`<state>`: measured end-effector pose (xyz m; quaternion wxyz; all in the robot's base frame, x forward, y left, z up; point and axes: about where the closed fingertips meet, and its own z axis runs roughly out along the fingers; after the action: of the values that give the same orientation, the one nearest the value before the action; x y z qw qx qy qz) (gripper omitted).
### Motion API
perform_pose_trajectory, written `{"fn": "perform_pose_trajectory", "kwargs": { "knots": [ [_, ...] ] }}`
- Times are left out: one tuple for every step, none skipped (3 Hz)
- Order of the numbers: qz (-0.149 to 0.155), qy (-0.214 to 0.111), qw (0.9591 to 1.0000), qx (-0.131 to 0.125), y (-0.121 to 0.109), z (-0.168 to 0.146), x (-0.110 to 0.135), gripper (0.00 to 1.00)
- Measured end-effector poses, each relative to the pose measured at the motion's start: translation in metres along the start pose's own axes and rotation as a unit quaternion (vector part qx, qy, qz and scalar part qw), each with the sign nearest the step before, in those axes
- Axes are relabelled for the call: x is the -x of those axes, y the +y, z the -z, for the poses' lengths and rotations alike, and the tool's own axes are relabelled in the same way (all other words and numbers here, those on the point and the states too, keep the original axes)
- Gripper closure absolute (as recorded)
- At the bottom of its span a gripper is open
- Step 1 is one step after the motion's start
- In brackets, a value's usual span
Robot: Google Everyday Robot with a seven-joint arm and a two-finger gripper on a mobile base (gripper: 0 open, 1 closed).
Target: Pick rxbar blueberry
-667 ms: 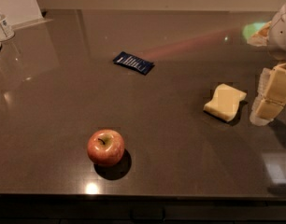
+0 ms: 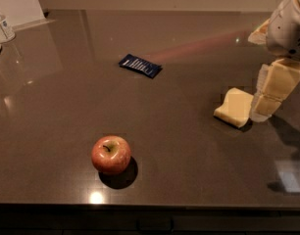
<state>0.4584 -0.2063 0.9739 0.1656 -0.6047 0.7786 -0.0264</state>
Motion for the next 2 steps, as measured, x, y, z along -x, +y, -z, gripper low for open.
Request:
{"fn": "perform_pose_trajectory", "kwargs": {
  "knots": [
    [-0.007, -0.017, 0.9998, 0.007, -0.020, -0.018, 0.023, 0.00],
    [-0.021, -0.032, 0.9992, 0.011, -0.042, -0.037, 0.048, 0.00]
  ]
}}
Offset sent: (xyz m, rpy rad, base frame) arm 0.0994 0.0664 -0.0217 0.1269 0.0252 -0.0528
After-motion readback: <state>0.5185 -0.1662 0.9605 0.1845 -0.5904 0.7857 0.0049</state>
